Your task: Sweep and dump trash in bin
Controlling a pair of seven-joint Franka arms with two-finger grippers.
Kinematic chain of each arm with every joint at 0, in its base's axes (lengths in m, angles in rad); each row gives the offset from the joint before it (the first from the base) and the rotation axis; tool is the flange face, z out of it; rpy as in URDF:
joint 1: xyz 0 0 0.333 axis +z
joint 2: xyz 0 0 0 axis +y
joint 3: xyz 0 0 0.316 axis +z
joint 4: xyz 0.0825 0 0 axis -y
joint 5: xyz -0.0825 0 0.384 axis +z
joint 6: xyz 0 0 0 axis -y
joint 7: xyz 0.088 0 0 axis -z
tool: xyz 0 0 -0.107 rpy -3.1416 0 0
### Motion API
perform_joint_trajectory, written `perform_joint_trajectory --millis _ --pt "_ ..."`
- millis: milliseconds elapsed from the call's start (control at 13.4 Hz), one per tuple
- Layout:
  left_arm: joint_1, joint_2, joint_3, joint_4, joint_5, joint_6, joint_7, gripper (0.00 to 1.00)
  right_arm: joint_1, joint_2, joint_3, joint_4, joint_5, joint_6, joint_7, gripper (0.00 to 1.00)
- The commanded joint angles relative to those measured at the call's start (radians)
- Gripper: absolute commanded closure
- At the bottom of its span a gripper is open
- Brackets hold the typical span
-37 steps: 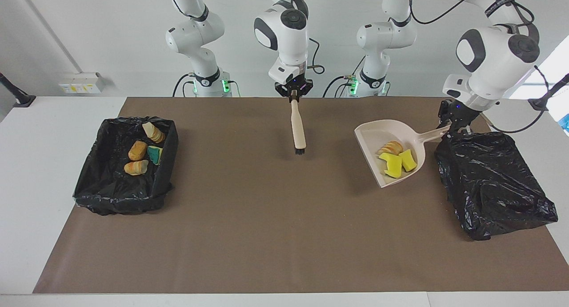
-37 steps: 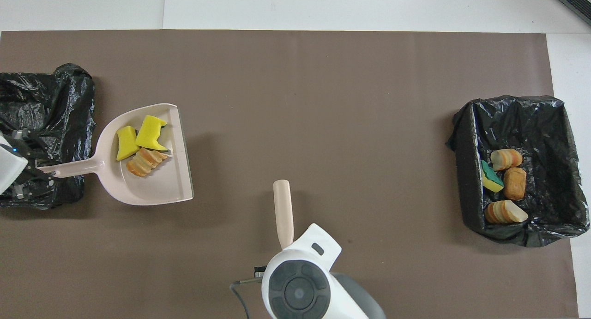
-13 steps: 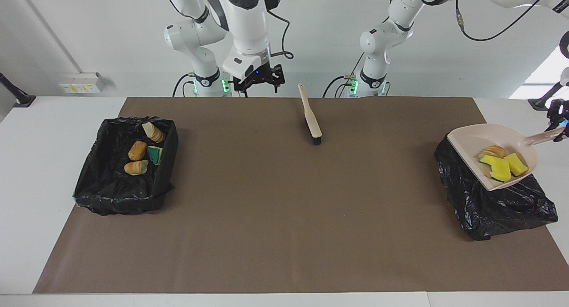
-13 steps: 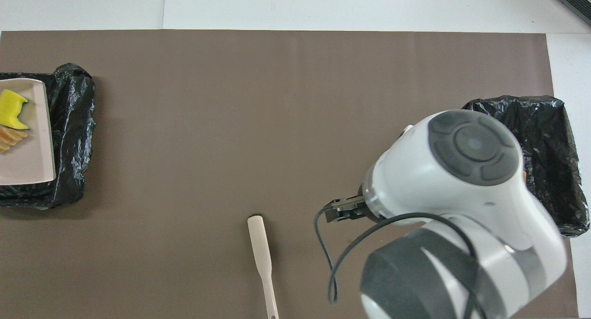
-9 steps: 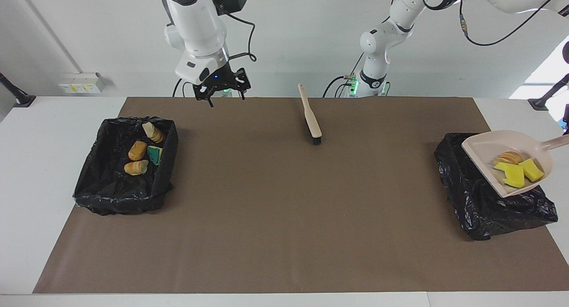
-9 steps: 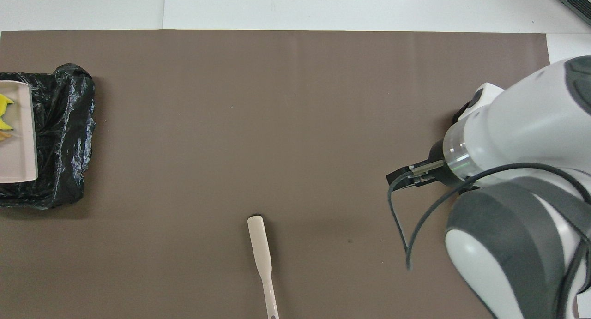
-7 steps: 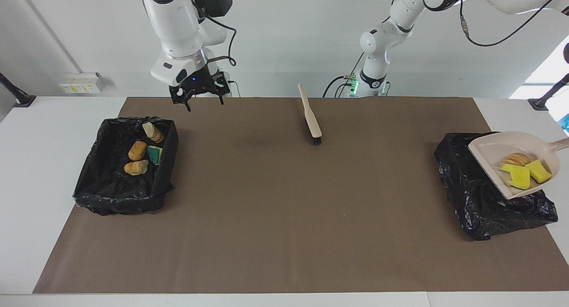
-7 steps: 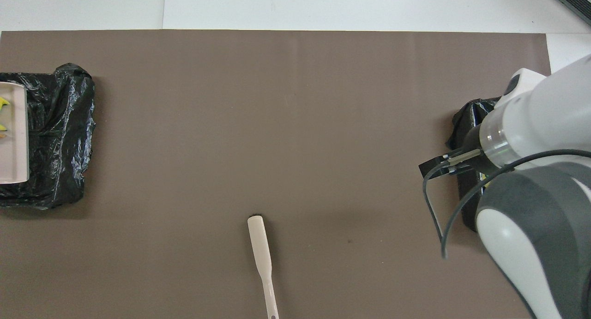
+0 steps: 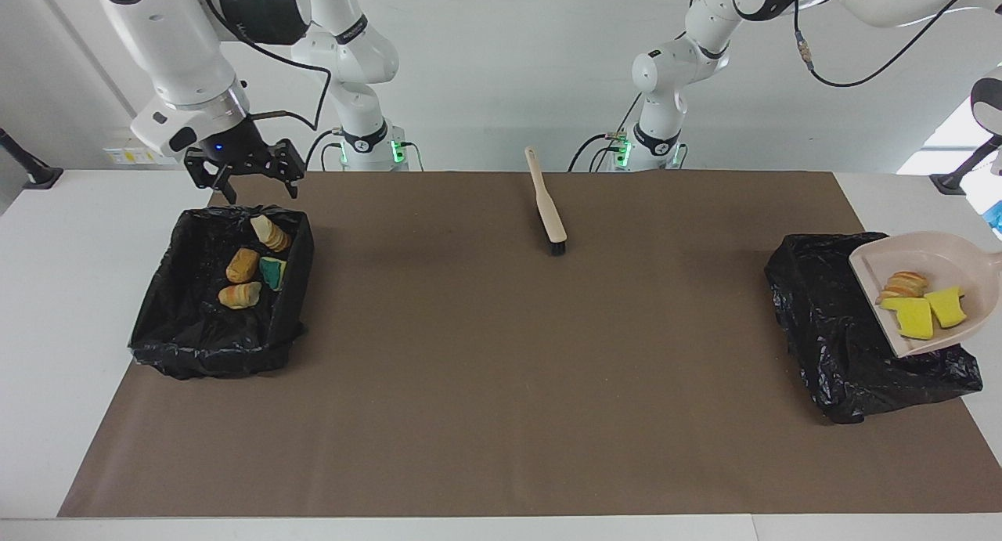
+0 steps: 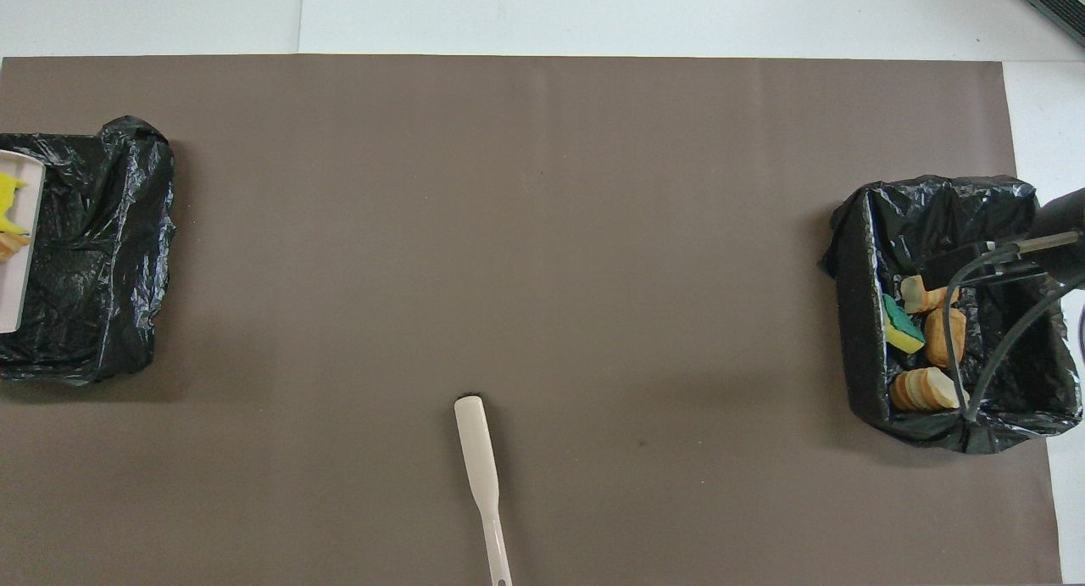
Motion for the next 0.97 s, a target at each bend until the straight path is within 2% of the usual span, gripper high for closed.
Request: perform_joint_trajectory --millis 0,224,373,522,896 --pt "-0.024 -0.006 0.011 0.025 0.099 -0.017 -0.007 1.0 -0.006 0.006 0.009 0.01 0.008 0.001 0.103 0.0" --pt "-0.069 -0.011 0.011 0.045 0.194 -0.014 -0.01 1.0 -0.025 -0.001 -0.008 0.009 0.043 -0.053 0.126 0.0" --pt "-0.084 -0.013 0.011 0.046 0.219 -0.006 -0.01 1.0 -0.016 0.0 -0.01 0.012 0.025 -0.041 0.131 0.0" --pt "-0.101 -0.013 0.011 0.05 0.299 0.0 -0.021 1.0 -0.027 0.002 -0.008 0.013 0.031 -0.038 0.126 0.0" --pt "-0.155 -0.013 0.009 0.077 0.369 0.001 -0.032 1.0 -0.022 0.003 -0.008 0.014 0.025 -0.036 0.128 0.0"
